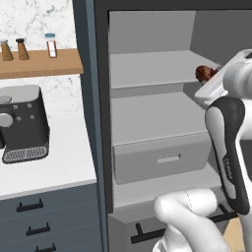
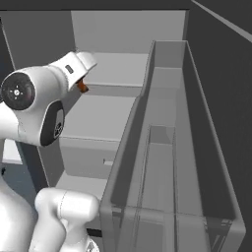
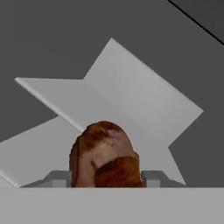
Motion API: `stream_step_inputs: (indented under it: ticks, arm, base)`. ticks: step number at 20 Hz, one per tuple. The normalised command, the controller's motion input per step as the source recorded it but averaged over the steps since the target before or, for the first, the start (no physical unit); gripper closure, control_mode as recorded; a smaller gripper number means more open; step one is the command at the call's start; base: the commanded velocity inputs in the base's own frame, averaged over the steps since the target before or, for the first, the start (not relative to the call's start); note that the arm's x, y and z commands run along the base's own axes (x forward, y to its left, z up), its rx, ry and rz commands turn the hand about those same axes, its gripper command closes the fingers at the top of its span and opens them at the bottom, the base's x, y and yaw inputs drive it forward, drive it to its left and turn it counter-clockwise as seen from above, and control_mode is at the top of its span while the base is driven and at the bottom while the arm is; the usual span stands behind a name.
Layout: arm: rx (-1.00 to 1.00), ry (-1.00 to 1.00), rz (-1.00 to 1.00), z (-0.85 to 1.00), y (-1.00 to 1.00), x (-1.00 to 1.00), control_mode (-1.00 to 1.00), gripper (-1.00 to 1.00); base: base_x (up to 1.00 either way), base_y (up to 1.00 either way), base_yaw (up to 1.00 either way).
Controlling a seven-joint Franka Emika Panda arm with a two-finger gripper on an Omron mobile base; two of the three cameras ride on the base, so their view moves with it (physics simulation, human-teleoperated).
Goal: Place one cucumber and one chicken drumstick in each tupperware on the nearby counter, to pack two identical lunches.
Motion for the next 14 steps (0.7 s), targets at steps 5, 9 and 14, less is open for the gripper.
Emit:
stream_step_inputs:
  ticks: [5, 9, 14]
  arm:
    - [-0.02, 0.00, 0.00, -0.07, 0.01, -0.14, 1.00, 1.00]
    - [0.00, 0.00, 0.00, 0.00, 0.00, 0.00, 1.00, 1.00]
    - [0.00, 0.00, 0.00, 0.00, 0.00, 0.00, 1.00, 1.00]
  base:
    - [-0.71, 0.21, 0.00]
    - [-0.74, 0.76, -0.01]
    - [-0.31, 1.00, -0.05]
